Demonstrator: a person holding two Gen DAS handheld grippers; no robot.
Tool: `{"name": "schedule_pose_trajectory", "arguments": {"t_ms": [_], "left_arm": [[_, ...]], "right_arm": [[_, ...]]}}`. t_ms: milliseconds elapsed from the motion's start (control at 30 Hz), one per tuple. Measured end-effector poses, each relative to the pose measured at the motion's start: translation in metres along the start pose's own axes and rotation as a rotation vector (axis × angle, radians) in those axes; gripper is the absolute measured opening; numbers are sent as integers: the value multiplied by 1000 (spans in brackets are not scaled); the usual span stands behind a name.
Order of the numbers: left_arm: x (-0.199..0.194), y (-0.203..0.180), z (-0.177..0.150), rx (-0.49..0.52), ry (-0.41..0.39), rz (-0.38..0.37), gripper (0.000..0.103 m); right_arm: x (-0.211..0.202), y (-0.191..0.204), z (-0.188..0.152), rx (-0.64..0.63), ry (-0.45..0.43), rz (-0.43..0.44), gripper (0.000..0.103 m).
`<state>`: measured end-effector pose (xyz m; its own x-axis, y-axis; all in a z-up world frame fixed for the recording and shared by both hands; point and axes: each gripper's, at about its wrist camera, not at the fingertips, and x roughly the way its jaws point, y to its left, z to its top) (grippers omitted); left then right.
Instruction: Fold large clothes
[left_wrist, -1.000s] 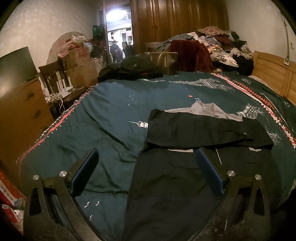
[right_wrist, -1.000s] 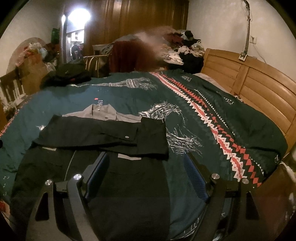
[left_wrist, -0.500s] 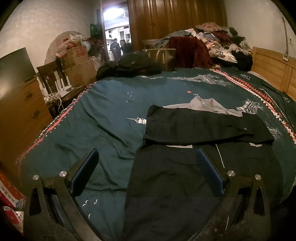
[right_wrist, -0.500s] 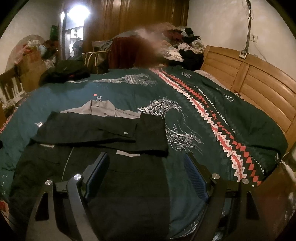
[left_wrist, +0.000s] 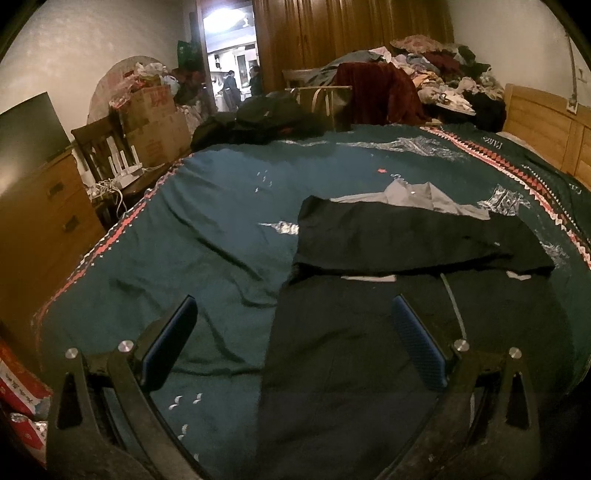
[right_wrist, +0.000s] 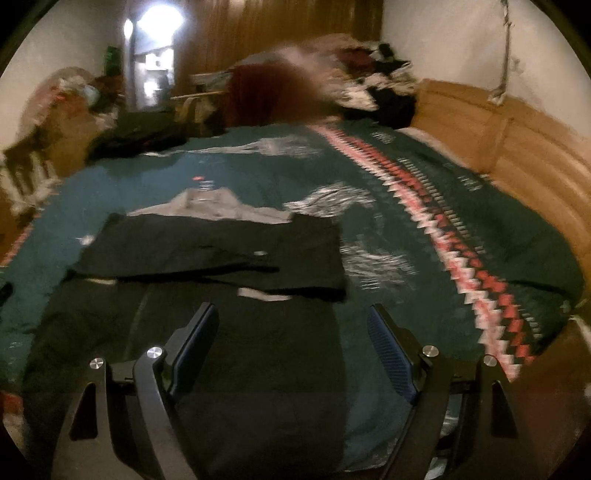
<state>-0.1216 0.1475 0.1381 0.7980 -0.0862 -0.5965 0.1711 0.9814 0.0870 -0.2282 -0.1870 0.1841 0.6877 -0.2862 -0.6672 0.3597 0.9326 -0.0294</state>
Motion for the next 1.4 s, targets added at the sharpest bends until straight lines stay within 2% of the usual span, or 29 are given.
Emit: {"name": "schedule_pose_trajectory", "arguments": {"t_ms": [100,167,267,367,433,533,633,767,867,1100,1400], "left_arm": [[7,29,-15,-14,44,-30,103],[13,50,-26,-42,91,-86,103],[22,75,-48,-79,176,-142,103],[28,88,-71,-97,257,-199,103],[31,90,-81,-106,289,-211,103],[38,97,-89,-163,334,-242,103],[38,101,-90,-204,348,-286,103],[33,89,-89,-124,352,-339,103],[35,82,-92,-81,370,-334,103],[51,85,-98,-112,412,-335,103],[56,81,-96,-104,419,-362,102]], "right_arm": [[11,-18,-13,46,56,175,84],[29,-43,-33,108,148,303,84],[51,-72,-63,154,269,371,78],[69,-89,-102,186,425,428,78],[70,-92,-120,169,459,416,78],[72,-98,-139,198,478,399,78],[73,-103,-142,229,468,410,78],[74,-95,-136,204,462,418,78],[74,-85,-125,173,446,415,78],[69,-71,-116,173,436,435,78],[68,-66,-108,184,422,439,78]]}}
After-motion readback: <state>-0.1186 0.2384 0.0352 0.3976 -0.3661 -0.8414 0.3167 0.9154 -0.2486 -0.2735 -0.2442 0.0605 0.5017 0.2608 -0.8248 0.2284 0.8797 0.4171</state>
